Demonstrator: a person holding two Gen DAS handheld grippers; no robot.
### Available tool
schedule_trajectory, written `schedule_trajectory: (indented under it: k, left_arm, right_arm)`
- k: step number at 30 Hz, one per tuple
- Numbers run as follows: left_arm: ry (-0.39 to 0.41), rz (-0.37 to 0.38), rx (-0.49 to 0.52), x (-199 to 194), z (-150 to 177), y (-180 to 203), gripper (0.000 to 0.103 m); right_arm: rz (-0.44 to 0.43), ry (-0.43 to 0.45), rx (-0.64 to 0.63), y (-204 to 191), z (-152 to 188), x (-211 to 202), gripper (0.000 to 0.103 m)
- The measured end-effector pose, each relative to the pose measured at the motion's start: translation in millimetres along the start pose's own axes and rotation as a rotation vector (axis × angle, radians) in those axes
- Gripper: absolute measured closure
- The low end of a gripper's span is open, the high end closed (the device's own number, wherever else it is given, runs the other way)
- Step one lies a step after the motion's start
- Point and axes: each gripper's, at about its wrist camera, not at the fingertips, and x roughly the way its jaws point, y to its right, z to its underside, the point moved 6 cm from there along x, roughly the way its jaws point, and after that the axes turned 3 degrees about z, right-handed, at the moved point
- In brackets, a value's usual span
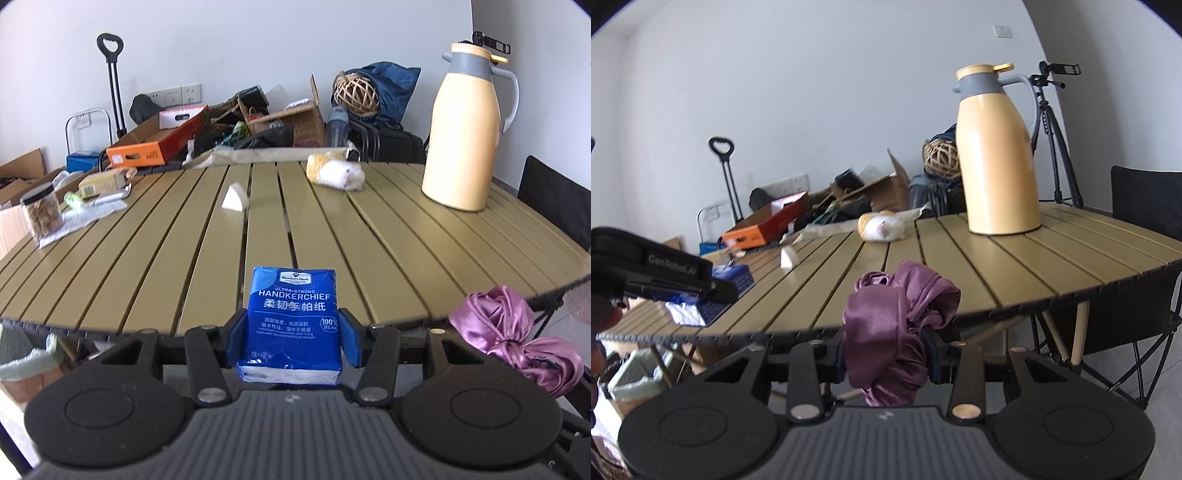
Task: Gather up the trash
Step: 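Carry the tissue pack and purple cloth down toward the black bin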
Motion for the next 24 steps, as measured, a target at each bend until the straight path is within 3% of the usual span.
schedule_trajectory:
  k: [11,24]
  left_arm:
    - [-0.076,0.01,-0.011,-11.5,64.4,-13.9,0.051]
    - [-0.221,0.007,-0.042,6.3,142.0,-36.2,0.051]
  right_arm:
    - [-0.035,-0.175,-0.051,-24.8,56.4,-15.2,0.065]
    - [-0.024,-0.38,-0.071,-38.8,106.5,-10.1,0.065]
